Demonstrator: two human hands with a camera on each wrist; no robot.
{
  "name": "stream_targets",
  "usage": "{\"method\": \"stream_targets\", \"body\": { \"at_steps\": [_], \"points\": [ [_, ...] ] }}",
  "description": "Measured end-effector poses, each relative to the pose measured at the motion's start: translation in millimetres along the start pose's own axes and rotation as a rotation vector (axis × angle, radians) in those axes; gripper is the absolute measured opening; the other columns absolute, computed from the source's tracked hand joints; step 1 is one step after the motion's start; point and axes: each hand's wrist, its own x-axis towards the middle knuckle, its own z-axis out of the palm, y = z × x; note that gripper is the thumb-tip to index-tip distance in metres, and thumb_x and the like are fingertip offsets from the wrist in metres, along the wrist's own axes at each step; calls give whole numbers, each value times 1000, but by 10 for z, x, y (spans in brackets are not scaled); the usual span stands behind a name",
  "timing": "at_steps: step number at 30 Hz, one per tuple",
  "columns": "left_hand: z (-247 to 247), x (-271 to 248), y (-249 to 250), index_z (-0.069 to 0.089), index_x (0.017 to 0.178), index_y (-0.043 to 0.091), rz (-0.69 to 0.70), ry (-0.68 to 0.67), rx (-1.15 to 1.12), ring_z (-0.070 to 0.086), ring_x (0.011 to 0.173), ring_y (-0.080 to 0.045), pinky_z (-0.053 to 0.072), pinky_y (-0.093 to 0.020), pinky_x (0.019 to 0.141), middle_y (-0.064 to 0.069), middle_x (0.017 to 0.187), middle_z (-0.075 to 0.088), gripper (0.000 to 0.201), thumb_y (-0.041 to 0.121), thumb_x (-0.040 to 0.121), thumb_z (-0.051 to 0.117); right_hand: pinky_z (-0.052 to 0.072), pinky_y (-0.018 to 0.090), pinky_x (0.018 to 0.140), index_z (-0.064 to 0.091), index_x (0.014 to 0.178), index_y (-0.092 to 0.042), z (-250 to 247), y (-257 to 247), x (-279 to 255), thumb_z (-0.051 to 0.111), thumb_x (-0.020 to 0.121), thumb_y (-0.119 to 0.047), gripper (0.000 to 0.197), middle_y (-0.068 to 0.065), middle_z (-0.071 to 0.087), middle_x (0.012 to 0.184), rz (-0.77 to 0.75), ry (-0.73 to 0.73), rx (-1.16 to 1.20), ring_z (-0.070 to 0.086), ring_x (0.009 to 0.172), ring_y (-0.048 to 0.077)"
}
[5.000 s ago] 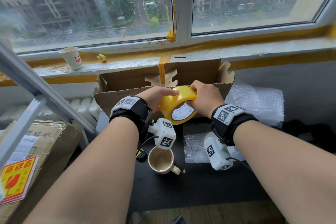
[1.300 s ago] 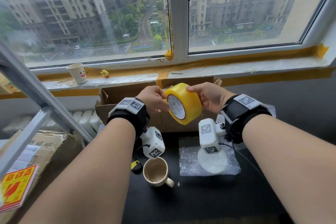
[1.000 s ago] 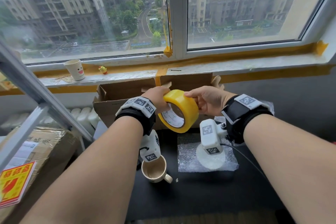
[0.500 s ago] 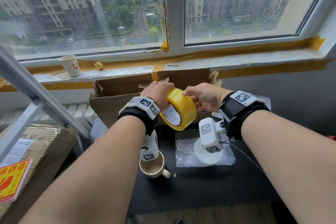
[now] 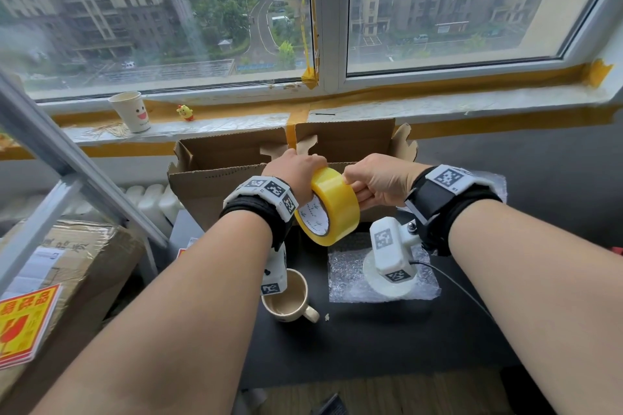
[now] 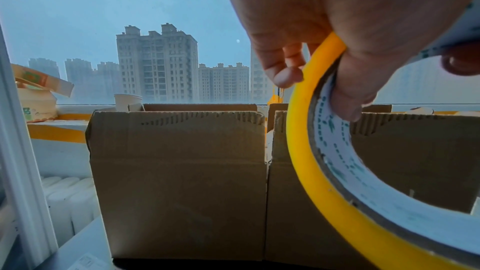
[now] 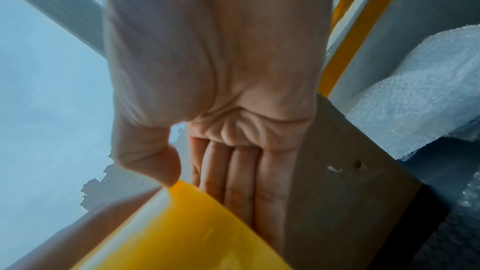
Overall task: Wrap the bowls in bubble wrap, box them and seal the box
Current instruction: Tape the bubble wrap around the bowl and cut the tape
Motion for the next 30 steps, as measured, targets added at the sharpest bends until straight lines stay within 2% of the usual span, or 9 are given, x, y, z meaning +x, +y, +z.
{"method": "stream_targets", "body": {
  "at_steps": [3,6,9,12,14,20,25,30],
  "points": [
    [0,-8,-18,43,135,30,10,-15,28,42,113,-21,50,-39,84,1,116,57,55,9,86,53,58,36,74,58,78,-4,38,0,12,46,93,-5,19,12,68,70,-16,-3,-40,67,67,22],
    [5,-6,-39,46,130,31,21,11,34,42,110,-21,49,-38,81,1,114,58,50,9,85,52,60,33,67,65,93,1,73,44,23,47,91,3,18,10,68,68,-58,7,-64,69,64,19],
    [-18,6,-60,48,125,31,38,35,47,42,111,-20,47,-34,75,2,112,59,47,8,85,54,60,31,62,64,103,3,68,97,38,49,90,4,20,11,69,69,-53,11,45,70,63,19],
    [-13,1,-76,47,129,30,44,24,75,43,112,-20,44,-32,74,1,113,59,49,9,85,57,60,33,68,61,99,-2,60,87,31,53,94,-9,12,15,70,82,-3,-8,111,70,70,23],
    [10,-7,-83,46,128,30,50,30,77,43,111,-19,44,-31,74,2,112,59,48,10,85,58,60,34,69,61,95,-5,55,77,29,57,94,-13,9,17,69,86,-1,-8,93,70,71,23],
    [33,-33,-114,47,126,29,74,23,73,41,106,-18,42,-30,71,3,110,57,47,8,85,58,60,32,67,60,91,-5,87,97,32,51,95,-7,10,18,68,86,14,-37,93,68,77,26],
    [58,-44,-148,48,123,28,67,19,87,42,104,-18,46,-31,72,3,111,59,44,7,85,57,59,37,74,60,82,-4,145,72,84,50,92,-5,14,16,70,80,-1,-1,17,69,74,26],
    [61,-47,-175,48,125,28,83,13,113,43,108,-19,42,-30,70,1,112,59,45,8,86,58,60,33,68,62,79,-3,205,87,90,50,92,-6,18,15,71,76,-11,6,-22,70,70,23]
  ]
}}
